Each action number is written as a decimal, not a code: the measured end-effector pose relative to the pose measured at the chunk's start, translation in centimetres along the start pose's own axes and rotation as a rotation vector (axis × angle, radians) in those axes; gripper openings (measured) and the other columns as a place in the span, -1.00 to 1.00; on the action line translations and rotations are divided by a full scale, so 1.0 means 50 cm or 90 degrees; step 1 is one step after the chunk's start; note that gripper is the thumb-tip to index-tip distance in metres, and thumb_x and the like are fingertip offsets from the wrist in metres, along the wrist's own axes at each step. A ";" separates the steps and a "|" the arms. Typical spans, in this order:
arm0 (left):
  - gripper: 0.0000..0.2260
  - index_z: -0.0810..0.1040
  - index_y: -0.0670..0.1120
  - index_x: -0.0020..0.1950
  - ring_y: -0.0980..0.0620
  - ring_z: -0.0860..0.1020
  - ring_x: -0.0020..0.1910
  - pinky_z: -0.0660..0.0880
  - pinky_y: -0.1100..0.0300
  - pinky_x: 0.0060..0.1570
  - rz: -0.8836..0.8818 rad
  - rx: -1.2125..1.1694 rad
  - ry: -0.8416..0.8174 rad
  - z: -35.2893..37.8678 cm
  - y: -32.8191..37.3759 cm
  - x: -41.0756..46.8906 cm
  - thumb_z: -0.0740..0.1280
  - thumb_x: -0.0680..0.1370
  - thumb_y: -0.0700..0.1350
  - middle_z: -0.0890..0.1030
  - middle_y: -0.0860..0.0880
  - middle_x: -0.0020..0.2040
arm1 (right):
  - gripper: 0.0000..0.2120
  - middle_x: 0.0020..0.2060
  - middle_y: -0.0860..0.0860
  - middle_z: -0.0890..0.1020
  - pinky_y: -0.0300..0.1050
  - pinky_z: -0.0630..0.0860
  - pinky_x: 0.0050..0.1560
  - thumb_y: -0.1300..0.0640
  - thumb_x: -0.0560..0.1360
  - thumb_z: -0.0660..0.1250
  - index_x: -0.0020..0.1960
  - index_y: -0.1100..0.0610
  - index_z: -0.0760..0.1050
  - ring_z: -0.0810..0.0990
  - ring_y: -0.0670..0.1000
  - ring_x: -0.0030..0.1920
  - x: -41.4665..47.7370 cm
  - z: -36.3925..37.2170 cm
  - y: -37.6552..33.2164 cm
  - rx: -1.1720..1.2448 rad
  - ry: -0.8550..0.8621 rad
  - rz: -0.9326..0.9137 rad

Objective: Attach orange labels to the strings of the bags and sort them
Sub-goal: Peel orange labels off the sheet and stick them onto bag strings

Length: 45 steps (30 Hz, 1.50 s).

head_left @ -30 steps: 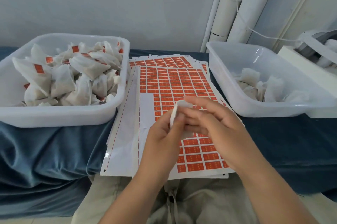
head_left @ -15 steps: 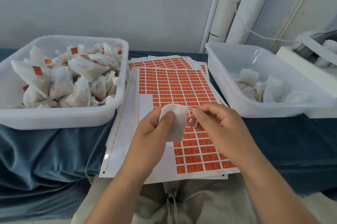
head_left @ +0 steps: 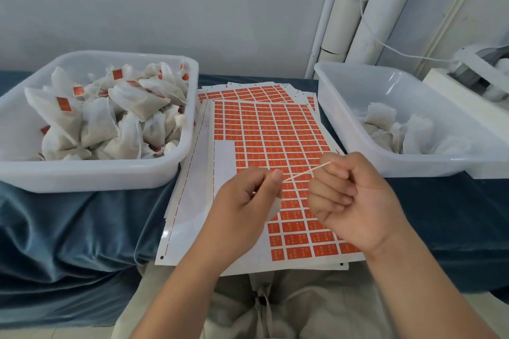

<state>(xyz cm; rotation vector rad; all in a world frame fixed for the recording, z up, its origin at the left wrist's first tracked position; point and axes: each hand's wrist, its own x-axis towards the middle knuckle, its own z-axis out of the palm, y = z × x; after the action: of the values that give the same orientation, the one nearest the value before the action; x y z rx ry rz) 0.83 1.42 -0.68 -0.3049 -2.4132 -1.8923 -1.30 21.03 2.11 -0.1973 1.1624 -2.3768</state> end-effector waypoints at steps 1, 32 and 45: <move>-0.60 0.55 0.16 -0.09 0.06 0.67 -0.03 0.66 0.14 0.03 0.005 0.016 -0.009 0.000 -0.001 0.001 0.09 0.51 0.40 0.68 0.10 -0.09 | -0.65 -0.53 -0.07 0.33 -0.28 0.33 -0.46 0.16 0.44 0.52 -0.35 0.08 0.37 0.29 -0.13 -0.52 0.000 0.001 0.000 0.037 -0.009 -0.015; -0.36 0.44 0.03 0.46 -0.09 0.68 0.24 0.65 -0.18 0.20 -0.338 -0.347 0.141 -0.113 -0.051 0.044 0.59 0.43 0.03 0.71 -0.02 0.25 | -0.72 -0.25 0.00 0.53 -0.14 0.51 -0.13 -0.17 0.64 0.32 -0.11 -0.01 0.57 0.44 -0.10 -0.35 0.046 -0.045 0.048 -0.165 0.279 -0.148; -0.86 0.73 0.09 0.15 0.03 0.74 0.10 0.60 -0.11 0.24 -0.239 -0.136 -0.072 -0.041 -0.064 0.020 0.45 0.61 0.00 0.76 0.11 0.13 | -0.78 -0.03 -0.43 0.63 -0.44 0.41 -0.11 -0.31 0.62 0.21 0.02 -0.28 0.59 0.59 -0.39 -0.01 0.033 -0.010 0.062 -0.806 0.279 -0.105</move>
<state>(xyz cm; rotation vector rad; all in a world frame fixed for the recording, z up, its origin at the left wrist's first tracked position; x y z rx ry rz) -0.91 -1.19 -3.06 0.0412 -2.4819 -2.3543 -1.77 18.97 -0.73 -0.1701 2.7915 -1.4578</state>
